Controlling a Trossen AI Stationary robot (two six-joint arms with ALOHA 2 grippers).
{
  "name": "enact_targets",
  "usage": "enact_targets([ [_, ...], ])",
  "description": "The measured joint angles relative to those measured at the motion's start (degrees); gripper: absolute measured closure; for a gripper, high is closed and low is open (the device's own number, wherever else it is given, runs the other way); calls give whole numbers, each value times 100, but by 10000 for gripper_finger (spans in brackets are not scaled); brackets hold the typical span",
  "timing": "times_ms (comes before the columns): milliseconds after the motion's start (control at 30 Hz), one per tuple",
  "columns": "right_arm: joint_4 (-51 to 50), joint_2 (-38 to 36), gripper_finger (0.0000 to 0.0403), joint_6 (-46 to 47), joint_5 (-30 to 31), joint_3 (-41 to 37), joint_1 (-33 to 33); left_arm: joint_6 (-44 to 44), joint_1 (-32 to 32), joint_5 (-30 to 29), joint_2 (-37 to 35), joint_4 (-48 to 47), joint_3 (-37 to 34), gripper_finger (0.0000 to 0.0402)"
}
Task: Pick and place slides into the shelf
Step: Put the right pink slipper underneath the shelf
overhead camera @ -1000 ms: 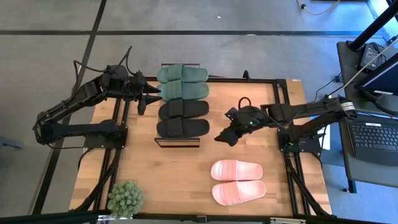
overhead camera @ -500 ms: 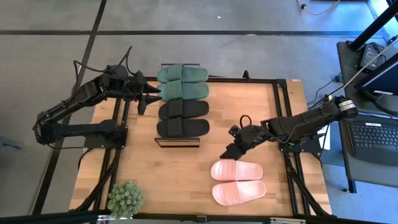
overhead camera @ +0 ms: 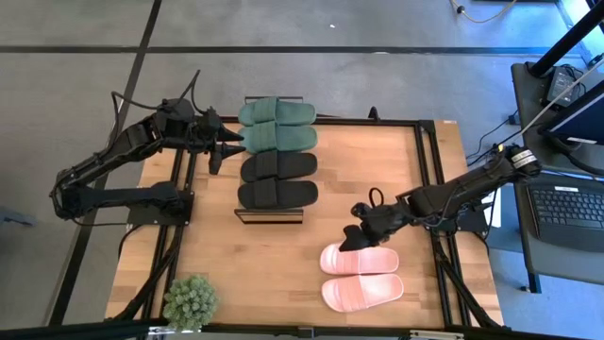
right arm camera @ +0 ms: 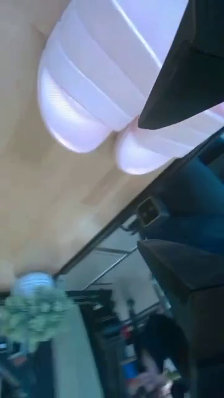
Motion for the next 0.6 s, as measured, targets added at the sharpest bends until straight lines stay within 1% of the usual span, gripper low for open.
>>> enact_targets([
  [200,-575,15,97,75,-105,0,27,0,0,-2,2,1,0,237],
  [267,-700,15,97,174,-251,-1,55,-26,0,-1,2,1,2,237],
  [367,-761,15,97,327,-344,-79,99,-81,0,-2,2,-4,2,237],
  [500,-762,12,97,375,-338,-203,116,-150,-1,-2,2,-18,2,237],
  [600,-745,12,97,592,-332,-328,116,-153,0,-2,2,-23,2,237],
])
